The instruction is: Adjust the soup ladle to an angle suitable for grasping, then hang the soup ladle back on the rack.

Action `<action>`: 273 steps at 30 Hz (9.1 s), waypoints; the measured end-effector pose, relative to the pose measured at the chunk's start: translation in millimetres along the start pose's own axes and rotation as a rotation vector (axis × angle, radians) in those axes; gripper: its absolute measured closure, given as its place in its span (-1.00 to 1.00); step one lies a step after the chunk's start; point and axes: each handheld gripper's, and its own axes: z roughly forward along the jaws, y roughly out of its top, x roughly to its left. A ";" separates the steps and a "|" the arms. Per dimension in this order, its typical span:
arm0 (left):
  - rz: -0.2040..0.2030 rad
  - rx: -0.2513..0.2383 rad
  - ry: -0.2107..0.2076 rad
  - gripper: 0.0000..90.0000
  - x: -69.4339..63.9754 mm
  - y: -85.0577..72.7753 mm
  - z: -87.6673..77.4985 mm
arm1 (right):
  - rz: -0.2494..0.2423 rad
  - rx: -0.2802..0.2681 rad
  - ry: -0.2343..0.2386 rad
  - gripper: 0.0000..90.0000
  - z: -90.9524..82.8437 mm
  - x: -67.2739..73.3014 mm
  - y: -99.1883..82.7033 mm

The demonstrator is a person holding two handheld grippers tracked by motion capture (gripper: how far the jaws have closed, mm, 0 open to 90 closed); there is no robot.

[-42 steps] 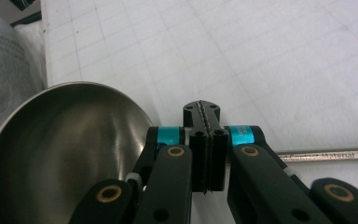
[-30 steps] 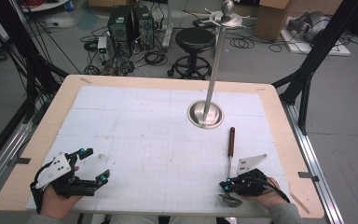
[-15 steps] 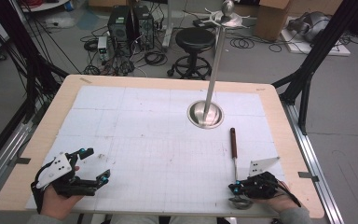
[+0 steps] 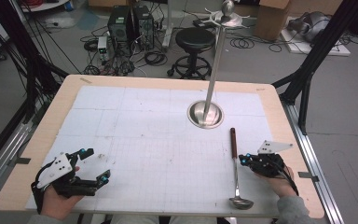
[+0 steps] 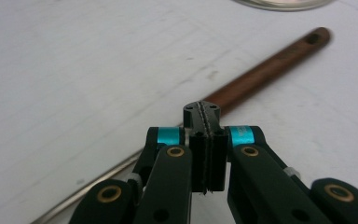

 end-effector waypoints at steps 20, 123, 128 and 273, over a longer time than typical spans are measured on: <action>-0.002 0.001 0.014 -0.94 -0.3 -2.2 -4.0 | 0.013 0.042 -0.100 1.00 19.9 -15.9 0.7; -0.002 0.007 0.007 -0.94 0.1 -2.0 0.3 | -0.364 0.293 0.170 1.00 81.9 85.1 94.1; 0.001 0.007 0.006 -0.94 -0.2 -1.5 0.4 | -0.340 0.322 0.162 1.00 74.7 93.6 90.7; -0.003 0.013 0.029 -0.94 -1.0 -3.7 -11.0 | -0.362 0.596 0.179 0.88 70.6 138.8 82.7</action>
